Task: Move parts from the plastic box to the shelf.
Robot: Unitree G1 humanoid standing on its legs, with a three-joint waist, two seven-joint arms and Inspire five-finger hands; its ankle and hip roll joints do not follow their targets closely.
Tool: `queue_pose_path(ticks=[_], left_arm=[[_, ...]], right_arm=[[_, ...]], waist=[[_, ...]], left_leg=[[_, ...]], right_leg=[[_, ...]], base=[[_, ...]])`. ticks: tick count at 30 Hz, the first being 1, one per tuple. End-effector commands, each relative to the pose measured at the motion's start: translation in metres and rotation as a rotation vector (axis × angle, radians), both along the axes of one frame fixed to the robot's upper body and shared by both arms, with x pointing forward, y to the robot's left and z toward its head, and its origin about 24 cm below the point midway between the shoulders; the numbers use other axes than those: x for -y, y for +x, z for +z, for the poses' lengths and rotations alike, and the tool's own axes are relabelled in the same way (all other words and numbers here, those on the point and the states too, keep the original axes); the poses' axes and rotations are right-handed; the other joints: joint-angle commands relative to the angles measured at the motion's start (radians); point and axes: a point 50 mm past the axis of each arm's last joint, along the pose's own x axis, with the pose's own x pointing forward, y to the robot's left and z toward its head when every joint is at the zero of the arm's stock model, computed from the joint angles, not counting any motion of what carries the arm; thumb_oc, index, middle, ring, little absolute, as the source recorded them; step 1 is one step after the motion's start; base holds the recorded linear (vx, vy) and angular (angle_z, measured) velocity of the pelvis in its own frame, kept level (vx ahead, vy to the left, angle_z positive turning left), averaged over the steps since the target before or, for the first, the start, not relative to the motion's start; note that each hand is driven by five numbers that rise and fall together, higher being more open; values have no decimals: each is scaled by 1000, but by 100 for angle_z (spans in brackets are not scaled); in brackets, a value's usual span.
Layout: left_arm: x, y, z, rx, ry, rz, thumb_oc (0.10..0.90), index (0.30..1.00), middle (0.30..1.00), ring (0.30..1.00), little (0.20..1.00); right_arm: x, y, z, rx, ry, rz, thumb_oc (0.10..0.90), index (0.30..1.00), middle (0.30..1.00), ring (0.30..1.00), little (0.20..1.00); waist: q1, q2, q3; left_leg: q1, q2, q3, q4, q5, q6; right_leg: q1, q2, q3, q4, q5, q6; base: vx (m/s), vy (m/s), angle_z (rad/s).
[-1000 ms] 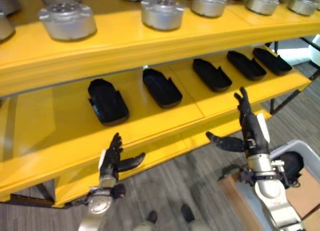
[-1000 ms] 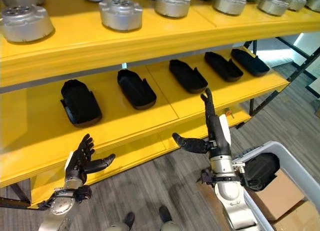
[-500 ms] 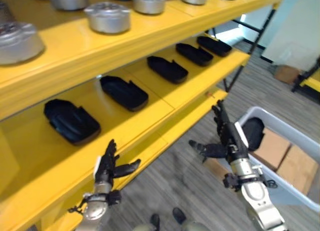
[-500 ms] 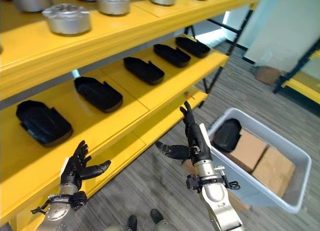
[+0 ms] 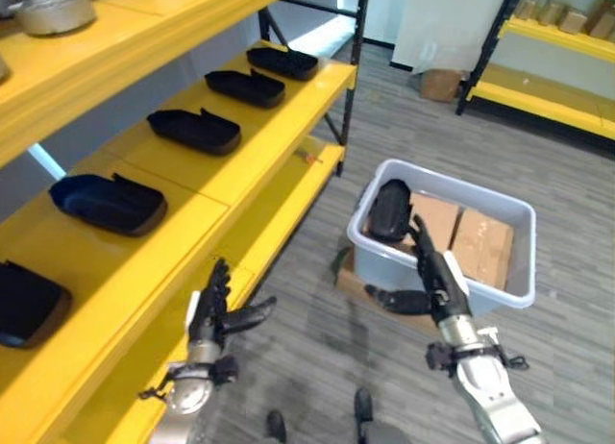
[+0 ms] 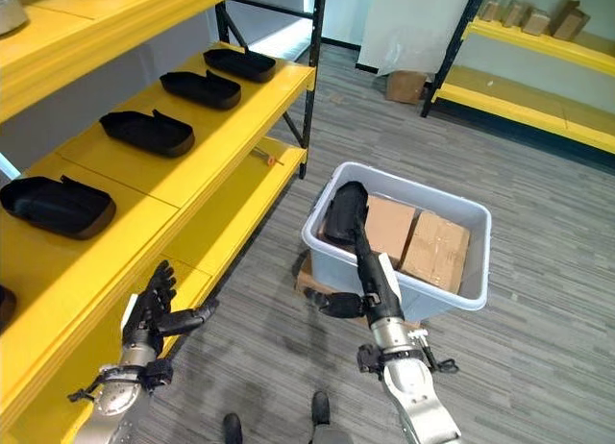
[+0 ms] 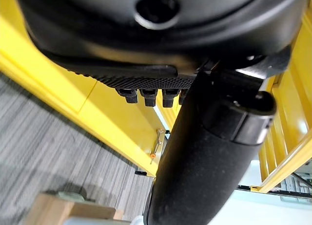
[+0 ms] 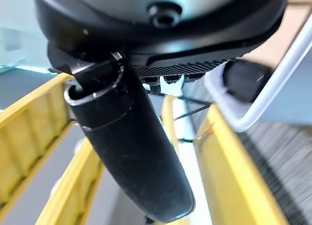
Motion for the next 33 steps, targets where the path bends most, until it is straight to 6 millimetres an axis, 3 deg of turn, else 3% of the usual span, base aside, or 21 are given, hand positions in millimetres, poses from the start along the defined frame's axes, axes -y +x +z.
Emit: queue_pose_path(ticks=[1, 5, 6, 7, 10, 12, 13, 14, 17, 20, 22, 29, 33], left_arm=[[3, 24, 41, 226, 55, -73, 900, 1000, 1000, 1000, 1000], [6, 25, 39, 219, 40, -77, 900, 1000, 1000, 1000, 1000], [7, 26, 39, 218, 32, -87, 900, 1000, 1000, 1000, 1000], [8, 26, 40, 222, 32, -96, 900, 1000, 1000, 1000, 1000], [10, 24, 37, 206, 28, -114, 900, 1000, 1000, 1000, 1000], [10, 22, 35, 192, 22, -114, 900, 1000, 1000, 1000, 1000], [9, 21, 35, 192, 25, -116, 900, 1000, 1000, 1000, 1000], [12, 20, 33, 186, 31, -133, 900, 1000, 1000, 1000, 1000], [13, 22, 34, 189, 45, -140, 900, 1000, 1000, 1000, 1000], [12, 22, 36, 204, 37, -126, 900, 1000, 1000, 1000, 1000], [8, 20, 39, 218, 46, -114, 900, 1000, 1000, 1000, 1000], [-2, 19, 44, 231, 81, -94, 900, 1000, 1000, 1000, 1000], [-10, 23, 49, 237, 125, -75, 900, 1000, 1000, 1000, 1000]], right_arm=[[7, 13, 63, 338, 47, -4, 900, 1000, 1000, 1000, 1000], [10, 11, 60, 324, 64, -11, 900, 1000, 1000, 1000, 1000], [12, 10, 59, 319, 68, -13, 900, 1000, 1000, 1000, 1000], [13, 9, 60, 321, 67, -9, 900, 1000, 1000, 1000, 1000], [17, 6, 59, 311, 57, -16, 900, 1000, 1000, 1000, 1000], [20, 6, 61, 316, 54, -28, 900, 1000, 1000, 1000, 1000], [22, 4, 62, 324, 47, -33, 900, 1000, 1000, 1000, 1000], [24, 2, 60, 315, 32, -41, 900, 1000, 1000, 1000, 1000], [20, 2, 59, 316, 12, -41, 900, 1000, 1000, 1000, 1000], [15, 2, 56, 302, 15, -18, 900, 1000, 1000, 1000, 1000], [11, 1, 53, 281, 38, 2, 900, 1000, 1000, 1000, 1000], [-1, 6, 52, 269, 59, 51, 900, 1000, 1000, 1000, 1000], [-10, 10, 50, 259, 70, 90, 900, 1000, 1000, 1000, 1000]], waist=[[-25, 23, -91], [-39, 27, -92], [-38, 17, -72], [-32, 8, -59], [-20, -6, -35], [2, -11, -24], [-3, -5, -27], [5, 5, -27], [34, 26, -25], [42, 31, -53], [46, 17, -75], [55, -2, -94], [59, -9, -78]], left_leg=[[49, 19, -70, 47, -69, 40], [40, 53, -64, 97, -36, 21], [-13, 64, -72, 256, 32, 20], [-60, 53, -94, 363, 51, 24], [-139, 17, -123, 492, 68, 46], [-226, -116, -192, 405, -31, 69], [-245, -96, -162, 320, -24, 66], [-281, -82, -131, 209, 46, 56], [-288, -93, -166, 50, 134, 42], [-244, -99, -206, 41, 135, 46], [-223, -105, -167, 75, 95, 65], [-223, -129, -102, 119, 14, 112], [-201, -132, -64, 124, -25, 136]], right_leg=[[-57, 38, 2, 131, -121, -3], [-51, 65, 8, 143, -141, -23], [-26, 82, 22, 145, -150, -50], [-15, 86, 29, 145, -151, -64], [19, 78, 42, 139, -158, -83], [46, 68, 75, 134, -167, -65], [56, 64, 68, 132, -180, -56], [82, 65, 63, 130, -191, -54], [122, 79, 96, 143, -227, -45], [159, 61, 143, 139, -248, -29], [167, 13, 165, 122, -227, 3], [128, -70, 207, 100, -157, 57], [40, -78, 194, 230, -85, 78]], base=[[168, -279, -31], [112, -192, -32], [136, -244, -25], [168, -284, -18], [107, -78, -23], [241, 70, 9], [392, 135, -4], [355, 147, -27], [327, 155, -27], [323, 220, -97], [319, 245, -114], [153, 218, -33], [69, 149, -29]])
